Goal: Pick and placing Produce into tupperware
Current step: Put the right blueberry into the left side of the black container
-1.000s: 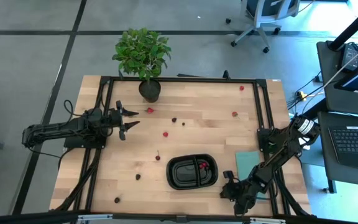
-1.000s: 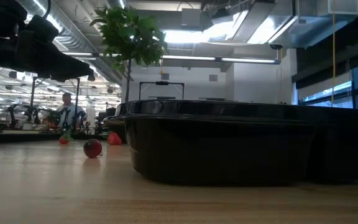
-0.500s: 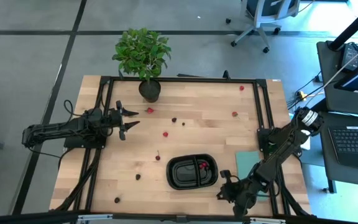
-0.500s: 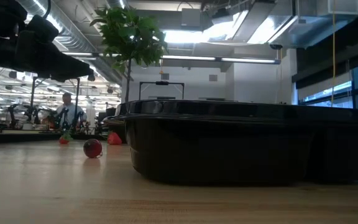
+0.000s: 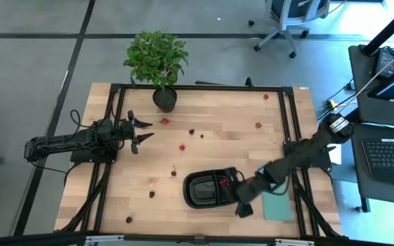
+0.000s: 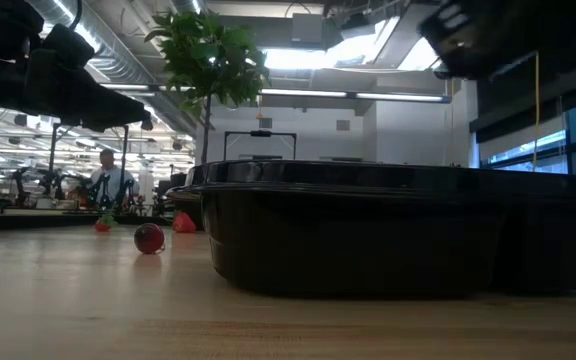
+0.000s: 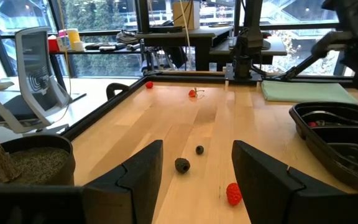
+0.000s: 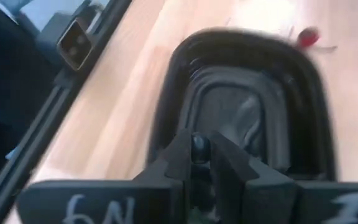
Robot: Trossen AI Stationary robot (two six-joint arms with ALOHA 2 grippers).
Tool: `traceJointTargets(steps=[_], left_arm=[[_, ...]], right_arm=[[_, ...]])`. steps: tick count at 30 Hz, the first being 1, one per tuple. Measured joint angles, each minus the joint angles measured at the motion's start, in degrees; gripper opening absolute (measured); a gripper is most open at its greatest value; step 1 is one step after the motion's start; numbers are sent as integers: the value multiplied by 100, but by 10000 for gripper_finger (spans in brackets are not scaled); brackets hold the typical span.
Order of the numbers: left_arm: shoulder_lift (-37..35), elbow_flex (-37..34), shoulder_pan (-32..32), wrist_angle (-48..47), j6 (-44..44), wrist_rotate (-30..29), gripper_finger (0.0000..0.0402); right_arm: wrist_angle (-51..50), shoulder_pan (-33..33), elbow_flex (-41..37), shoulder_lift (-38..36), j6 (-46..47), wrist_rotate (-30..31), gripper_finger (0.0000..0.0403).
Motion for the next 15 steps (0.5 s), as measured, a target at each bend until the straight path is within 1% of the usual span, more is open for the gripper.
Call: traceJointTargets(steps=[3, 6, 8, 11, 15], left_arm=[[0, 0, 0, 0, 1, 0, 186], [0, 0, -2, 0, 0, 2, 186], [0, 0, 0, 0, 2, 2, 186], [0, 0, -1, 0, 1, 2, 186], [0, 0, -2, 0, 2, 2, 186]], right_arm=[[176, -325, 0, 5, -402, -137, 47], [569, -620, 4, 94, -777, -149, 46], [872, -810, 4, 229, -976, -336, 46], [1139, -1038, 2, 451, -1111, -792, 46], [1195, -1221, 2, 746, -1069, -908, 48]])
